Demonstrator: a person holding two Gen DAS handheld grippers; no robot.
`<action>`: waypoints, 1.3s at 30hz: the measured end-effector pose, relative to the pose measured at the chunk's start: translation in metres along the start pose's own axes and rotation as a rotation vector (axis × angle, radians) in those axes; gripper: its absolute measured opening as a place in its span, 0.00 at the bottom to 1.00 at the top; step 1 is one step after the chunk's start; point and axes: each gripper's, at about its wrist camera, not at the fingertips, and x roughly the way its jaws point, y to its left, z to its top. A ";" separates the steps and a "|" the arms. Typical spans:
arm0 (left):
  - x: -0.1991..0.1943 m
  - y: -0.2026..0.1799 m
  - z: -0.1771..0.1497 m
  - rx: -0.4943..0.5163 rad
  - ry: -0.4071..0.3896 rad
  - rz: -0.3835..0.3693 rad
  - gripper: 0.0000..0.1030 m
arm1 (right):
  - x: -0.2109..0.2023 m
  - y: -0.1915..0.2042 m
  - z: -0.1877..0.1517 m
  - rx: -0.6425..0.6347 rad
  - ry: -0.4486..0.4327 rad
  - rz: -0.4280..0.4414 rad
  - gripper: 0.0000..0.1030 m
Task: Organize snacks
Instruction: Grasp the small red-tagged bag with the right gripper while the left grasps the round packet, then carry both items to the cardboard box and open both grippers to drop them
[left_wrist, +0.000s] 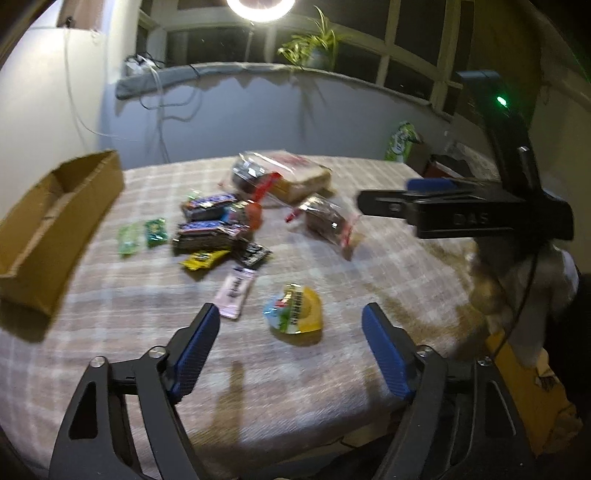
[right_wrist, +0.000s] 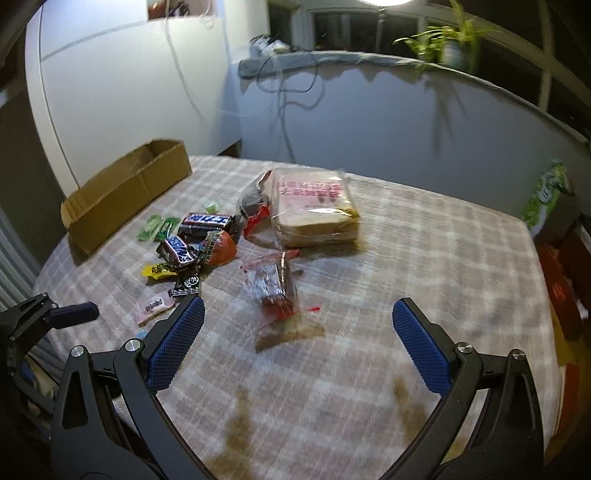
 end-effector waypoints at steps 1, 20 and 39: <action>0.005 0.001 0.001 0.000 0.007 -0.007 0.73 | 0.007 0.001 0.003 -0.016 0.019 0.004 1.00; 0.047 0.003 0.004 0.025 0.064 -0.007 0.38 | 0.075 0.008 0.015 -0.064 0.184 0.031 0.73; 0.040 0.015 0.002 -0.006 0.034 -0.020 0.35 | 0.070 0.006 0.016 -0.041 0.196 0.036 0.33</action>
